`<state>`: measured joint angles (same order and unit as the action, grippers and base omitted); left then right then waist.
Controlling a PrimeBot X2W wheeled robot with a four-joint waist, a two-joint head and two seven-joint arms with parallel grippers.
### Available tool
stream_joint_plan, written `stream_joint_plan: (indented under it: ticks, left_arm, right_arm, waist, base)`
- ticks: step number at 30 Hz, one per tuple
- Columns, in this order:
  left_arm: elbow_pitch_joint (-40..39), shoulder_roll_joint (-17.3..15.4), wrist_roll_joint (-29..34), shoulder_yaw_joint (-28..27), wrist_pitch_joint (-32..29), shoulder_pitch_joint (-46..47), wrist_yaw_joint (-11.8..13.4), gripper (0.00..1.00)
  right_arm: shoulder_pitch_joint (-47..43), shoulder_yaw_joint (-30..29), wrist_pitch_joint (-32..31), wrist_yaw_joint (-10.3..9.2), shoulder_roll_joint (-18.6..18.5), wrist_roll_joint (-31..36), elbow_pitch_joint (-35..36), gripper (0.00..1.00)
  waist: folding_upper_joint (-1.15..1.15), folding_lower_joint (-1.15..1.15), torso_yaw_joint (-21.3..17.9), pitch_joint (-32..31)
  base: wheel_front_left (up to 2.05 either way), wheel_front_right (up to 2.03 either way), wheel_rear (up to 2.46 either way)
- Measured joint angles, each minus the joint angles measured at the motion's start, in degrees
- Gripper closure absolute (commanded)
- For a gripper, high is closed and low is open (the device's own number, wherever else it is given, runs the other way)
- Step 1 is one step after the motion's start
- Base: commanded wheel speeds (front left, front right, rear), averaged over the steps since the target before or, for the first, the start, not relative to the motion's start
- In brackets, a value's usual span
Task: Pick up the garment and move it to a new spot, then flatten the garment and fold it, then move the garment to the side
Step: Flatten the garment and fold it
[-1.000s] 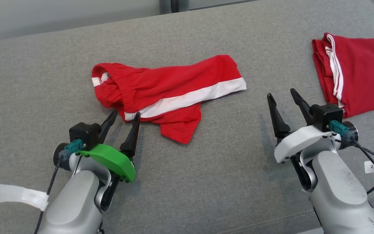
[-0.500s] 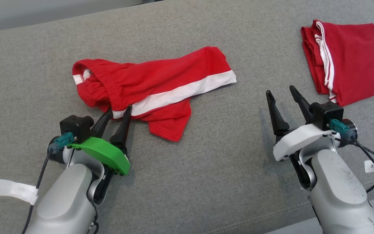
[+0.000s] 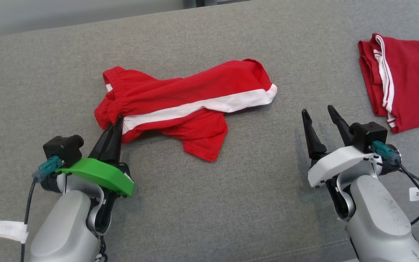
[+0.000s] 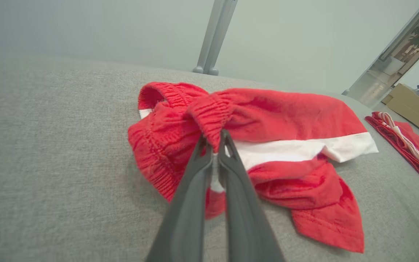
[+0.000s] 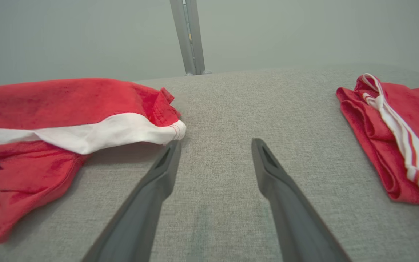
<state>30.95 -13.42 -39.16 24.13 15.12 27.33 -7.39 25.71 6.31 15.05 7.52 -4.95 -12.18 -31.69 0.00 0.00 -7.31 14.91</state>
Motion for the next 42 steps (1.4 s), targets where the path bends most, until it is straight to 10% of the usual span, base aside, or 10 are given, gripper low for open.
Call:
stream_joint_plan:
  ticks: [12,15,19,38,41,42]
  left_arm:
    - [7.4,-1.8,-0.4,-1.4,0.0,-0.1,0.0,0.99]
    - [9.0,-1.6,-0.1,-1.9,0.0,1.3,0.0,0.66]
    - [10.5,-0.9,0.6,-1.9,0.0,2.6,0.0,1.0]
    - [10.2,2.0,2.3,0.4,0.0,4.6,0.0,1.0]
    - [10.0,2.4,2.4,1.0,0.0,4.8,0.0,1.0]
    - [9.9,2.6,2.5,1.2,0.0,4.8,0.0,1.0]
  right_arm:
    - [1.3,3.8,0.0,0.0,-0.2,-1.8,-1.1,0.0]
    - [2.9,6.2,0.0,0.0,-1.0,-3.0,-2.1,0.0]
    - [4.9,9.8,0.0,0.0,-1.5,-4.9,-3.9,0.0]
    - [13.8,20.4,0.0,0.0,-3.1,-10.0,-13.4,0.0]
    - [15.4,20.5,0.0,0.0,-3.0,-9.9,-15.8,0.44]
    - [15.9,20.4,0.0,0.0,-2.9,-9.9,-16.4,0.44]
  waist:
    - [0.0,-0.01,5.0,-0.7]
    - [0.0,-0.01,5.3,-0.1]
    - [0.0,0.0,5.5,0.6]
    - [0.0,0.0,9.2,2.9]
    - [0.0,-0.01,10.0,3.1]
    - [0.0,0.0,10.2,3.2]
  base:
    - [0.0,0.0,0.0]
    - [0.0,0.0,0.0]
    - [0.0,0.0,0.0]
    - [0.0,0.0,0.0]
    - [0.0,0.0,0.0]
    - [0.0,0.0,0.0]
